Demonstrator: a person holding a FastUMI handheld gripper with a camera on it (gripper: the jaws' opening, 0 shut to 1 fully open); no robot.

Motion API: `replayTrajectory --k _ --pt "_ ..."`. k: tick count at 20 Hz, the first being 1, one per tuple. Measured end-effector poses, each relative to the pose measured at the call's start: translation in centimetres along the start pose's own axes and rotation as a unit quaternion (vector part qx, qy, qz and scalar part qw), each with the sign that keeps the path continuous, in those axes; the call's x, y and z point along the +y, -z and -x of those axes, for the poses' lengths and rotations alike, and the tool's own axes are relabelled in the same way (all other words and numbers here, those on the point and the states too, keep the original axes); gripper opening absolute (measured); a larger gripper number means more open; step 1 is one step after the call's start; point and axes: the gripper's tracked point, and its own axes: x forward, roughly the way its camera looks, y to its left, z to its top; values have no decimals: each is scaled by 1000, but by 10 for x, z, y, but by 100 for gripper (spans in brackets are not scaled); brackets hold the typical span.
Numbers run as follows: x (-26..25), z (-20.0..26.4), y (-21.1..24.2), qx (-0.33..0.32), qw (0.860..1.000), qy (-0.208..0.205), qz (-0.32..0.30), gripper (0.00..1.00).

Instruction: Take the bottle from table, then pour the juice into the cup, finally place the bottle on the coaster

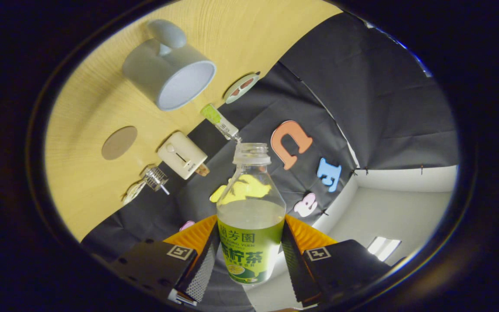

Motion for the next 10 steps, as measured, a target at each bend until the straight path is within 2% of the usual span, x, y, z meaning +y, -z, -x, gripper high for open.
replayTrajectory --k 10 --pt "-9 -1 3 3 1000 8 16 79"
